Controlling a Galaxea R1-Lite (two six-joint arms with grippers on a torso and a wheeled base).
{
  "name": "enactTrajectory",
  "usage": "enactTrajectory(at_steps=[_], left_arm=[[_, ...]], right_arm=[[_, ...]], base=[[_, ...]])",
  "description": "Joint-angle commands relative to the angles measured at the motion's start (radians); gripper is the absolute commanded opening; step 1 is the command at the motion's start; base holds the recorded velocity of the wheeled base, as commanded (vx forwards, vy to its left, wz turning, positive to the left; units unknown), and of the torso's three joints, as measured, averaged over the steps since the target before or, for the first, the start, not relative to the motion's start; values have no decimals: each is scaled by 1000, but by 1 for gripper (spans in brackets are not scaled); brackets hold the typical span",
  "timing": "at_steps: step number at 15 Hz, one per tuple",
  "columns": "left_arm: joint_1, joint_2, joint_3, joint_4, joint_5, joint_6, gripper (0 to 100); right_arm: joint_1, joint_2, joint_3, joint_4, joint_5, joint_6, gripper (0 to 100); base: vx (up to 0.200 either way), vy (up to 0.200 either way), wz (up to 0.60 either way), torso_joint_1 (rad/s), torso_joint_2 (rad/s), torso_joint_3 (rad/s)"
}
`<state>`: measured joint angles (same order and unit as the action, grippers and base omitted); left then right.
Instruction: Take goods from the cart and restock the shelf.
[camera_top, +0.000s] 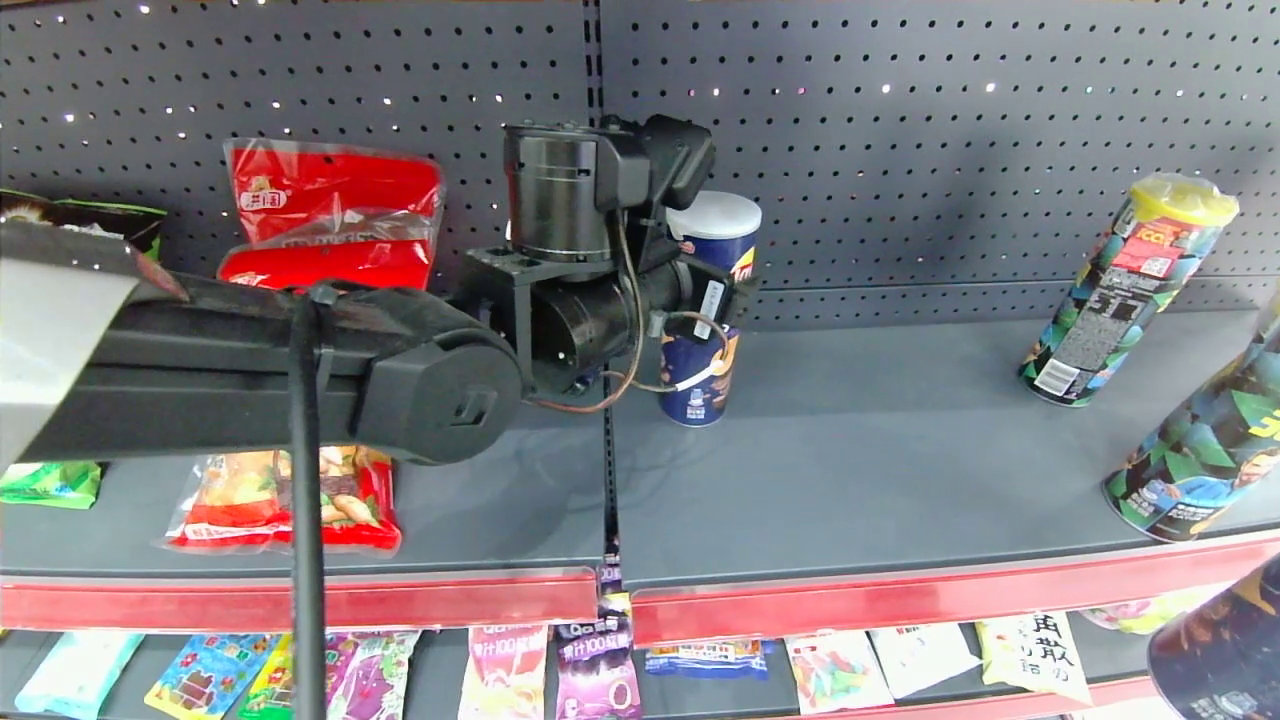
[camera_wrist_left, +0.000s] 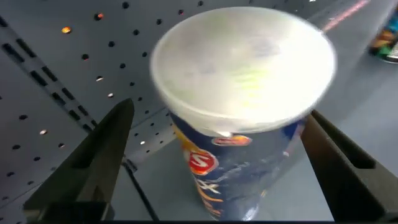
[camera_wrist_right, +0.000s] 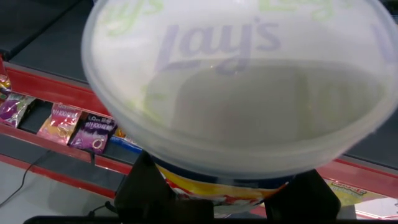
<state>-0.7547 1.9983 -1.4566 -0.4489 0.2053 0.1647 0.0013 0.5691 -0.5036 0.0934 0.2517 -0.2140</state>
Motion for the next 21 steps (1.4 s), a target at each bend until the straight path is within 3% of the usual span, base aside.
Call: enactTrajectory(at_steps=[1, 5, 10, 15, 16, 21], left_arm=[[-9, 13, -11, -1, 9, -1, 100], [-26, 30, -27, -1, 40, -2, 100], [-31, 53, -54, -5, 82, -40, 100], [-45, 100, -79, -79, 131, -50, 100], [-43, 100, -79, -77, 129, -50, 0], [-43, 94, -76, -77, 101, -50, 0]], right_arm=[[0, 0, 0, 0, 0, -1, 0], [0, 0, 0, 0, 0, 1, 0], [0, -8, 2, 0, 0, 1, 0], [-1, -9, -1, 0, -2, 1, 0], [-1, -9, -1, 0, -2, 1, 0], [-1, -11, 0, 0, -2, 1, 0]], base=[[0, 0, 0, 0, 0, 0], [0, 0, 0, 0, 0, 0], [0, 0, 0, 0, 0, 0], [0, 0, 0, 0, 0, 0], [0, 0, 0, 0, 0, 0], [0, 0, 0, 0, 0, 0]])
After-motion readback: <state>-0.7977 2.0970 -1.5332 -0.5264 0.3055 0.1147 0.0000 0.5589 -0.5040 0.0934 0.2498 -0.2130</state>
